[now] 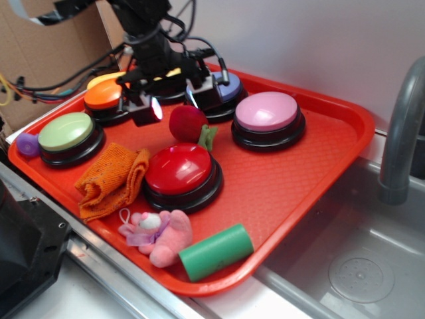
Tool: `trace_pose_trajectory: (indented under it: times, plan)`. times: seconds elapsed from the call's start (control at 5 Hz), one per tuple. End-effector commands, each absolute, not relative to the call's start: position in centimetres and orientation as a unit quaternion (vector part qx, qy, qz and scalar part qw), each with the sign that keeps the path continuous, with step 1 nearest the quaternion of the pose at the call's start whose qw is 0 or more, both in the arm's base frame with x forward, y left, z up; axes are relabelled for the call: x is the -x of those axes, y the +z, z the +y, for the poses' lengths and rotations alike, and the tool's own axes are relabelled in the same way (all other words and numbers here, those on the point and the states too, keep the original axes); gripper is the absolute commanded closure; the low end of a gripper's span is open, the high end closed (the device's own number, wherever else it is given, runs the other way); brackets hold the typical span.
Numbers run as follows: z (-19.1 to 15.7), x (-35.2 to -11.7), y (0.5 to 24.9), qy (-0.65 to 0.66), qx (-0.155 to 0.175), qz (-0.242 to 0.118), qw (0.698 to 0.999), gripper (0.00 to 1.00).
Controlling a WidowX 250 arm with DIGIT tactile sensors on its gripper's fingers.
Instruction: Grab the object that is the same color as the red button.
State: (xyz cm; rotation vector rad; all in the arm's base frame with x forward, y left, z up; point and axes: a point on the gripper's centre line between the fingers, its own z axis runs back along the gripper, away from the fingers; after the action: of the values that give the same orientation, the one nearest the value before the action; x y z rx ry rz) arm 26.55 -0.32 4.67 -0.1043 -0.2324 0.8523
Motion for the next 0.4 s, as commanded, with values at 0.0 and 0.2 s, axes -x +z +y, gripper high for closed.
trace_pose_trajectory:
  times: [0.0, 0.2]
  plan:
    - [0.05, -28.09, 4.34, 0.412, 0.064, -0.129, 0.9, 0.21]
    - [0.17, -27.77, 4.45, 0.409, 0.085, -0.122, 0.901, 1.0]
